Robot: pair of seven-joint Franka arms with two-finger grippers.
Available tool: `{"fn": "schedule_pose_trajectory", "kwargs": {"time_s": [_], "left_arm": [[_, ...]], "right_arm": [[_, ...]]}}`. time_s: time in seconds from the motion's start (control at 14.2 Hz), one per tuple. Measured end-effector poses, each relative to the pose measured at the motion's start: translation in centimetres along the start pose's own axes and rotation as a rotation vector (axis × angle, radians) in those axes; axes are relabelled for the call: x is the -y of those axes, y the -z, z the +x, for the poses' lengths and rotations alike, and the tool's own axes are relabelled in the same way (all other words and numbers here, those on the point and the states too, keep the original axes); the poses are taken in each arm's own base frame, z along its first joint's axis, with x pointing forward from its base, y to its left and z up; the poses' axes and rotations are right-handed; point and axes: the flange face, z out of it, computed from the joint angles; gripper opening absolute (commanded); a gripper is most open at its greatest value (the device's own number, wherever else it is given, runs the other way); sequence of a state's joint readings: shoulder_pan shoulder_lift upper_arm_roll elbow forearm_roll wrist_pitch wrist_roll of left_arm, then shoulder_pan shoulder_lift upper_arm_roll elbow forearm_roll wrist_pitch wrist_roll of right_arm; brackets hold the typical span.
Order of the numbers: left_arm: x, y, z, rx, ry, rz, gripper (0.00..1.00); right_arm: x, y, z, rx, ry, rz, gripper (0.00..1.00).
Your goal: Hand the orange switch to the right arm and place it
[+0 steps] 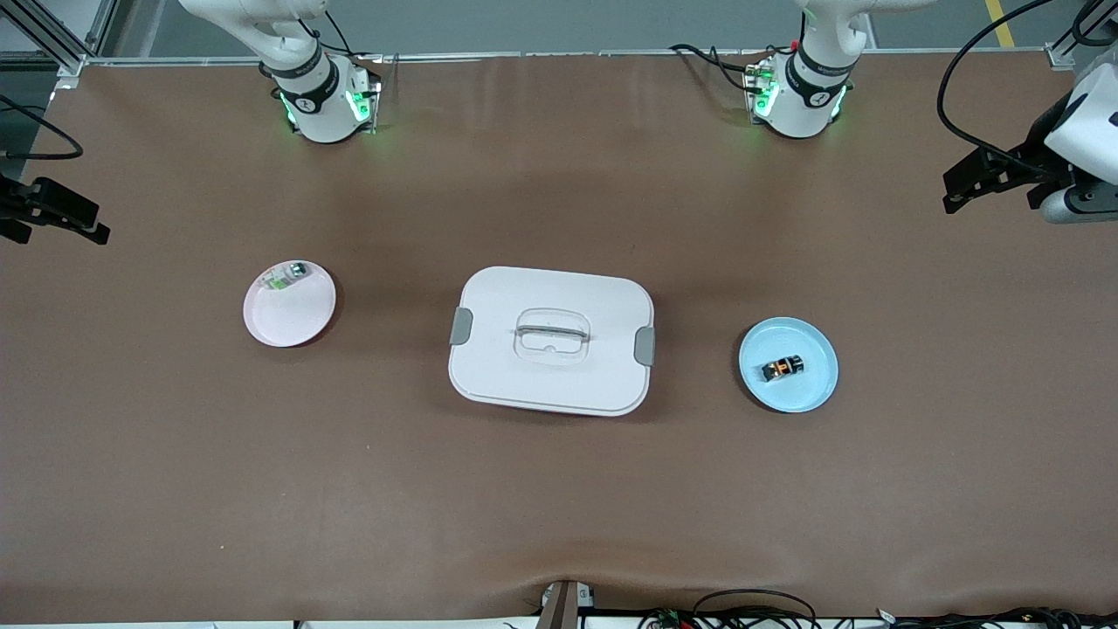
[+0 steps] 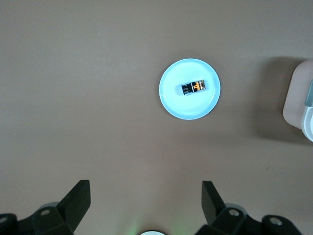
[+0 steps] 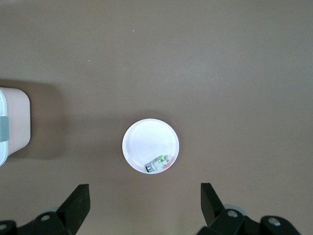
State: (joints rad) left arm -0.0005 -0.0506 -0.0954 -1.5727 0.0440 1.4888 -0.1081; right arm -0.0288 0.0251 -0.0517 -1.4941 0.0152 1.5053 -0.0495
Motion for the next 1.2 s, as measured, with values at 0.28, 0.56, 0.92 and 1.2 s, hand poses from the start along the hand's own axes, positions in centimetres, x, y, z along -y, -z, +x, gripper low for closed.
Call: {"fn": "schedule_pose_trajectory", "kwargs": {"time_s": [0.28,0.56,0.92,1.2], "left_arm": [[0.0,0.0,0.0,0.001,0.0,0.0,1.0],[0.2,-0.1,0.1,0.002,0.004,0.0,1.0],[0.3,-2.9,2.1,0.039,0.006,-0.002,1.0],[-0.8,-6.8,4.9,0.045,0.002,-0.007,1.0]], "right_arm": [[0.0,0.0,0.0,0.0,0.0,0.0,1.0],[0.0,0.0,0.0,0.0,0.0,0.0,1.0],[0.0,0.0,0.0,-0.001,0.0,0.0,1.0],[0.0,0.1,0.0,-0.001,0.0,0.0,1.0]]}}
